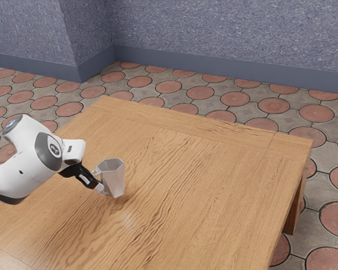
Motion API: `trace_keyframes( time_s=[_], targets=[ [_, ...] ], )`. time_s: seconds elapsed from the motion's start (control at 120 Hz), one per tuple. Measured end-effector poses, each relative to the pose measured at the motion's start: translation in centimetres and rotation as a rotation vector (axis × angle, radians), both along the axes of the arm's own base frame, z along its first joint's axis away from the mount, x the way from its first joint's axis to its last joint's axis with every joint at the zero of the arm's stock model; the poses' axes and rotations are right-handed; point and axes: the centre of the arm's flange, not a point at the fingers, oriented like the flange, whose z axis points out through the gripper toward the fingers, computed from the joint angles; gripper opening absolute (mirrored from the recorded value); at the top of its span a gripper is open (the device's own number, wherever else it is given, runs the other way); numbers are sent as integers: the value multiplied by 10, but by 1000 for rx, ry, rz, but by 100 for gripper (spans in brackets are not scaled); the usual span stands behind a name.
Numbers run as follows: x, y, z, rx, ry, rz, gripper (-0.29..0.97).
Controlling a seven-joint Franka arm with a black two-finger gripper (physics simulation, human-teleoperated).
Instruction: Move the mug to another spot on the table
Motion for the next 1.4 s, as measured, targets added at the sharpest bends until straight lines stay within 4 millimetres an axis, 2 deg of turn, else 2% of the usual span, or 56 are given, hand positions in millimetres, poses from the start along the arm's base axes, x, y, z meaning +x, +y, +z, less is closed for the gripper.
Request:
trace_keyframes(
  time_s=[0.342,0.55,0.767,0.875,1.058,1.217,1.308,1.4],
  targets=[
    [1,6,-11,13,-6,64,-6],
    [-1,7,-13,4,-3,81,37],
    [-22,4,-33,-9,52,93,57],
    [-27,4,-36,-14,64,102,61],
    [-29,1,-24,-52,58,125,65],
    [-51,-3,-33,-89,112,162,67],
    [-55,-12,-33,-125,138,162,67],
    [-54,-29,-30,-159,162,133,67]
  ],
)
